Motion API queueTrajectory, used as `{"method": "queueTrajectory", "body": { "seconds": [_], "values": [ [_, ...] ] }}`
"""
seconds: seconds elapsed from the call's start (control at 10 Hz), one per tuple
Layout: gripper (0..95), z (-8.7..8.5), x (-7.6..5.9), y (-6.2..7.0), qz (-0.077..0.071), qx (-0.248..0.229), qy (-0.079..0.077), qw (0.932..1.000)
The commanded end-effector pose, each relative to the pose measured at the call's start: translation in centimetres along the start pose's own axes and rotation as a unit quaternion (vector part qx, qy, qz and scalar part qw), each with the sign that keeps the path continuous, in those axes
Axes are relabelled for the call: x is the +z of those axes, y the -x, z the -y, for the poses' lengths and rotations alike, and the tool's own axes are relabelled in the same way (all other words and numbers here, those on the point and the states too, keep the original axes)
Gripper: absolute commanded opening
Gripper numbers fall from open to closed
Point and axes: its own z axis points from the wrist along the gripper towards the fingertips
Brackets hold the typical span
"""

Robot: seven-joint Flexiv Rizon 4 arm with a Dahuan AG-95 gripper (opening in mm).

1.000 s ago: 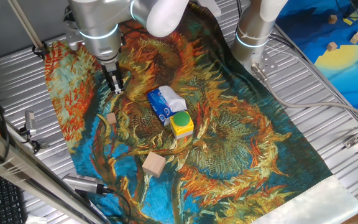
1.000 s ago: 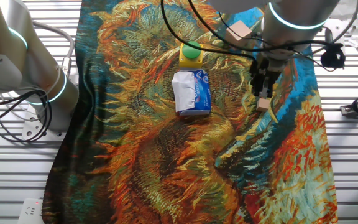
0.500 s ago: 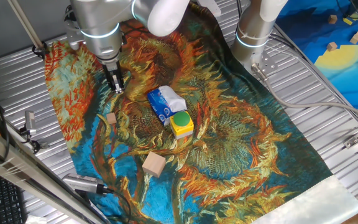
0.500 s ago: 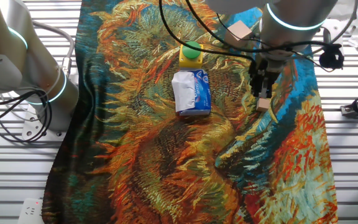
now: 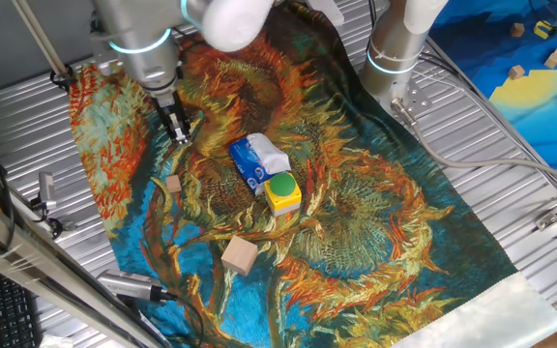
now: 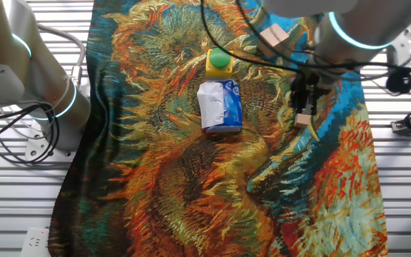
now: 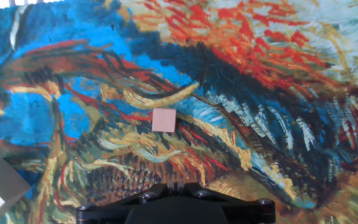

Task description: Approach and touch the side of the small block

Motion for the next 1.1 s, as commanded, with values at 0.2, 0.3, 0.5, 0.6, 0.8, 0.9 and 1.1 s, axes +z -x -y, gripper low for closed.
{"method": "queueTrajectory", "body": {
  "seconds": [0.2,0.3,0.5,0.6,0.8,0.9,1.1],
  "values": [
    [0.0,0.05,0.01,-0.20,-0.017,-0.018,-0.024,0.9994],
    [0.0,0.05,0.01,-0.20,-0.022,-0.020,-0.027,0.9992],
    [0.0,0.05,0.01,-0.20,-0.019,-0.007,-0.030,0.9994],
    [0.0,0.05,0.01,-0.20,-0.022,-0.002,-0.030,0.9993],
    [0.0,0.05,0.01,-0.20,-0.032,0.006,-0.031,0.9990],
    [0.0,0.05,0.01,-0.20,-0.035,0.006,-0.030,0.9989],
    [0.0,0.05,0.01,-0.20,-0.033,-0.011,-0.028,0.9990]
  ]
}}
